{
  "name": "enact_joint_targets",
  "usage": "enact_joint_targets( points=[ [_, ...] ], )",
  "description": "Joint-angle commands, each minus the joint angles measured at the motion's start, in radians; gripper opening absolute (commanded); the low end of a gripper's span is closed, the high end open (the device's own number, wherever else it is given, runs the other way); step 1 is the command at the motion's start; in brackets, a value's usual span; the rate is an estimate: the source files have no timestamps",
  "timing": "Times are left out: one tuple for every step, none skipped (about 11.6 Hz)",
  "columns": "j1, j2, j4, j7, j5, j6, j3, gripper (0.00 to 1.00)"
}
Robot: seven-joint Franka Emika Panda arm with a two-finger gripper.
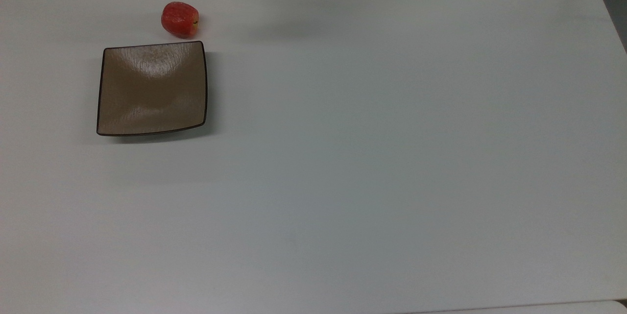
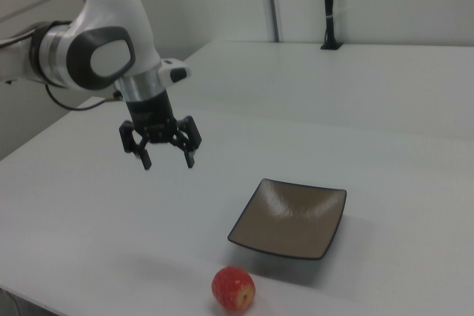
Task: Apples placed on a ceramic plate
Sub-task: 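Move the open gripper toward the red apple beside the plate, then lower the gripper around the red apple and close on it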
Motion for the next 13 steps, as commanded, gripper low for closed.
enact_joint_targets(
  points=[
    [-0.072, -0.108, -0.177, -0.312, -0.101, 0.046, -0.01, 1.0],
    [-0.094, -0.106, -0.194, -0.42, -0.151, 0.051, -0.027, 1.0],
    [-0.102, -0.1, -0.21, -0.51, -0.194, 0.066, -0.043, 1.0],
    [-0.106, -0.1, -0.245, -0.581, -0.218, 0.116, -0.059, 1.0],
    [-0.106, -0.098, -0.28, -0.632, -0.238, 0.174, -0.065, 1.0],
    [-0.108, -0.091, -0.309, -0.663, -0.274, 0.227, -0.079, 1.0],
    [-0.108, -0.07, -0.328, -0.681, -0.3, 0.277, -0.093, 1.0],
    [-0.111, -0.025, -0.333, -0.688, -0.333, 0.302, -0.094, 1.0],
    [-0.12, 0.015, -0.331, -0.688, -0.366, 0.325, -0.094, 1.0],
    [-0.12, 0.033, -0.331, -0.688, -0.382, 0.342, -0.094, 1.0],
    [-0.12, 0.043, -0.331, -0.688, -0.393, 0.342, -0.093, 1.0],
    [-0.12, 0.065, -0.331, -0.688, -0.405, 0.342, -0.093, 1.0],
    [-0.12, 0.081, -0.331, -0.688, -0.422, 0.342, -0.093, 1.0]
  ],
)
